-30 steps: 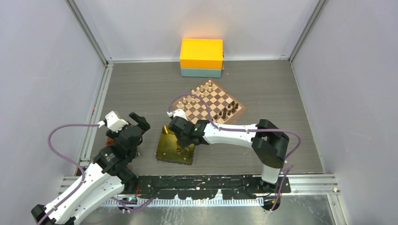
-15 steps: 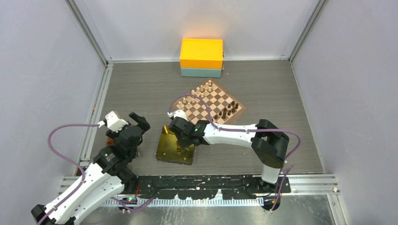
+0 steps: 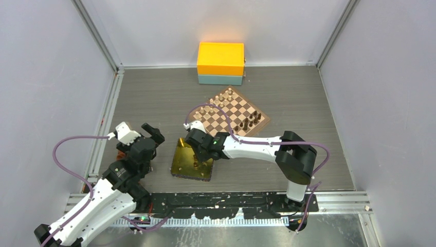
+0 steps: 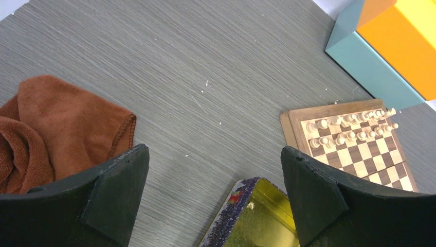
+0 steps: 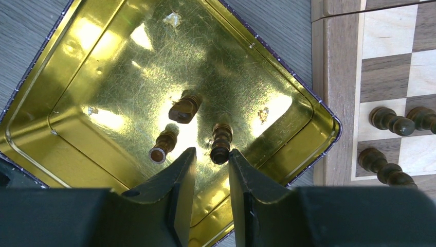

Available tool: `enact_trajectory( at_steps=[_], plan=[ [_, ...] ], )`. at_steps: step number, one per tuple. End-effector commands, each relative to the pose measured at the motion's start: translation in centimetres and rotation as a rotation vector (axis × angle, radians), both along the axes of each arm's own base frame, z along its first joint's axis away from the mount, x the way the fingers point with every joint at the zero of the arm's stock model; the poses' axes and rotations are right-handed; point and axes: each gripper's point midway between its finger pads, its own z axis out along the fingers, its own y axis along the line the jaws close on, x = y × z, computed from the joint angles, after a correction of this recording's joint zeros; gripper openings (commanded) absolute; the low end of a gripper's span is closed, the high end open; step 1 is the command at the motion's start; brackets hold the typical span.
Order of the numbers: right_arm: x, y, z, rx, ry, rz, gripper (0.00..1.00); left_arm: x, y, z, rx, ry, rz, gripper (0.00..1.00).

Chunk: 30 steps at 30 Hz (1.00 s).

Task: Set up the chess pieces on the board
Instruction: Pick up the chess piece from the storage box.

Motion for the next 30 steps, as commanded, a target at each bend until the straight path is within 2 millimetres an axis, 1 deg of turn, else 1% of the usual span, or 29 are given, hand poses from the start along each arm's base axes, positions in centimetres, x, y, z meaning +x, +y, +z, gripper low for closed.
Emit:
enact_trajectory(
  at_steps=[1,22,30],
  plan=[
    [0.14,0.74,0.56,0.038,-0.015,-0.010,0.35,0.37,-0.03,0.70,-0.013,-0.029,0.017,1.00],
    [0.14,0.62,0.23,0.027,-0.015,-0.007,0.35,0.48,-0.16,0.87,-0.014,-0.031,0.014,1.00],
    [0.12,0.58,-0.06,0.021,-0.011,-0.010,0.31,0.39,-0.08,0.71,-0.013,-0.030,0.015,1.00]
  ],
)
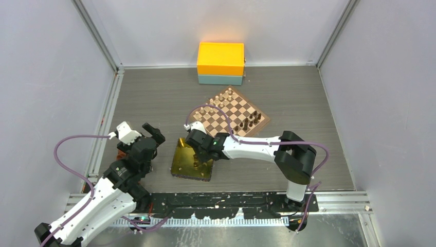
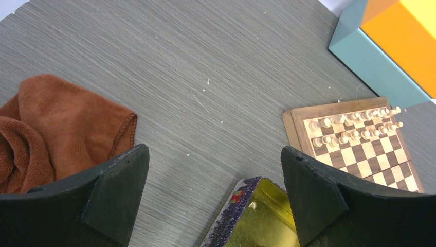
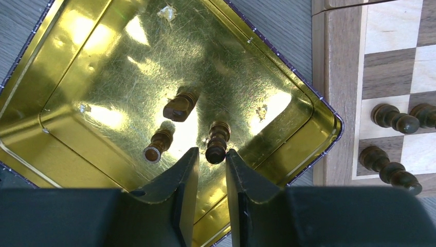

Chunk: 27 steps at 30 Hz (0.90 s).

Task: Set up the chess pieces on the board
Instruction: Pick up the chess piece from the storage box.

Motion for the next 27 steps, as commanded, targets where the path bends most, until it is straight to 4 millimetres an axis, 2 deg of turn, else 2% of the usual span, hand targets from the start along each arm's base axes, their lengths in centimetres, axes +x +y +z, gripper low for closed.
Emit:
enact_trajectory(
  at_steps=[1,27],
  plan=[
    [0.23,0.91,0.46,0.034,-0.016,-0.010,0.30,0.27,0.06,1.03,-0.022,-0.042,0.017,1.00],
    [0.31,0.66,0.36,0.026,-0.022,-0.017,0.12,0.10,0.18,0.73,-0.023,-0.038,0.019,1.00]
  ],
)
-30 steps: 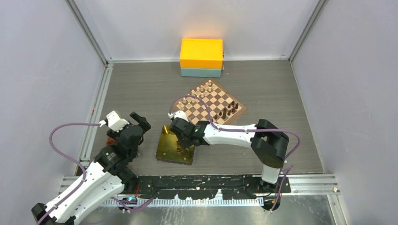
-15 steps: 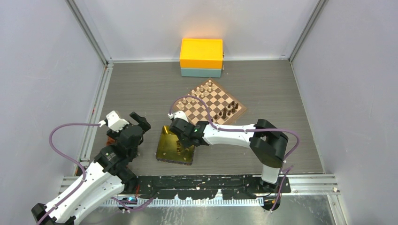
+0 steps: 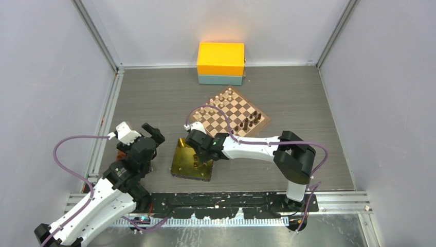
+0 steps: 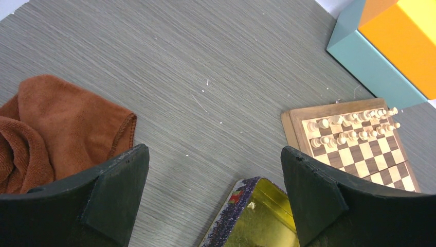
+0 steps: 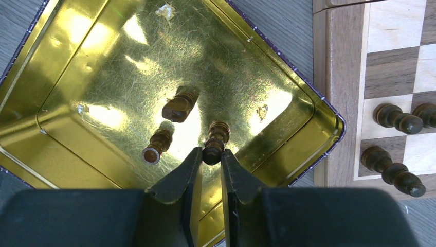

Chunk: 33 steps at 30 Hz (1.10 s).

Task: Set up the chess pieces on the board
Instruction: Pick up the chess piece from the storage box.

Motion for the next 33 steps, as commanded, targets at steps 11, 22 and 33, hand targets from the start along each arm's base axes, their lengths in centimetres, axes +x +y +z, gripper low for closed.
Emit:
enact_trajectory(
  at_steps=[11,22,33],
  plan=[
    [0.4,0.5,0.9,0.032,-0.034,-0.017,0.06,0.1,0.1,0.5,-0.018,-0.028,0.018,1.00],
    [0.6,0.4,1.5,0.038,-0.046,-0.020,0.03,0.1,0.1,0.4,-0.020,-0.028,0.018,1.00],
    [0.7,0.3,2.3,0.050,-0.064,-0.021,0.02,0.1,0.1,0.4,-0.021,-0.027,0.018,1.00]
  ],
)
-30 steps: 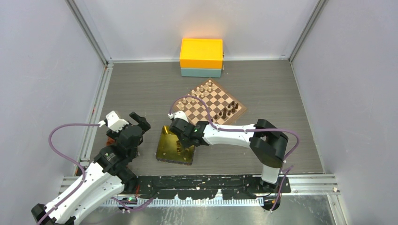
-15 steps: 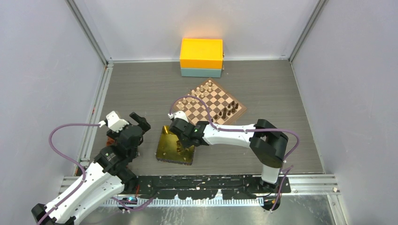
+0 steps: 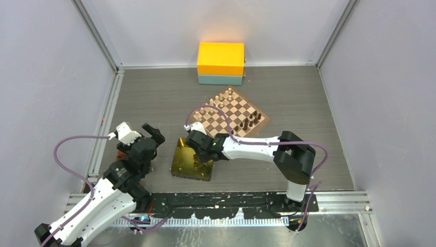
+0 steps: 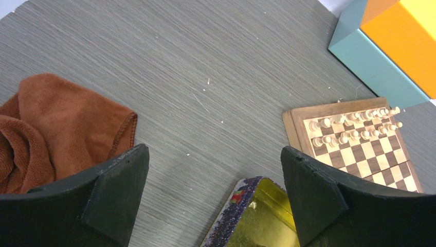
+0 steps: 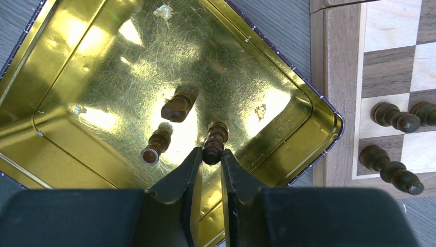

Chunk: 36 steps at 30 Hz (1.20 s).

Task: Set up the chess pieces on the board
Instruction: Pick up the chess piece from the storage box.

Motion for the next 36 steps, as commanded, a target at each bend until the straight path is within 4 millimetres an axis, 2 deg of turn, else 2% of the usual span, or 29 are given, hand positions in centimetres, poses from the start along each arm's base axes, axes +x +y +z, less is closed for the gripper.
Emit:
enact_trajectory(
  at_steps=[1,15,25,36],
  plan=[
    [0.6,0.4,2.4,0.057,-0.052,-0.016,0.02,0.2,0.1,0.6,-0.022,-0.031,0.018,1.00],
    [0.9,0.4,3.3,0.083,-0.075,-0.026,0.02,0.3,0.0,0.7,-0.021,-0.031,0.015,1.00],
    [1.2,0.6,4.9,0.110,-0.102,-0.024,0.02,0.5,-0.2,0.9,-0.019,-0.032,0.012,1.00],
    [2.1,0.0,8.7,0.136,-0.177,-0.041,0.02,0.6,-0.4,1.1,-0.020,-0.035,0.009,1.00]
  ],
)
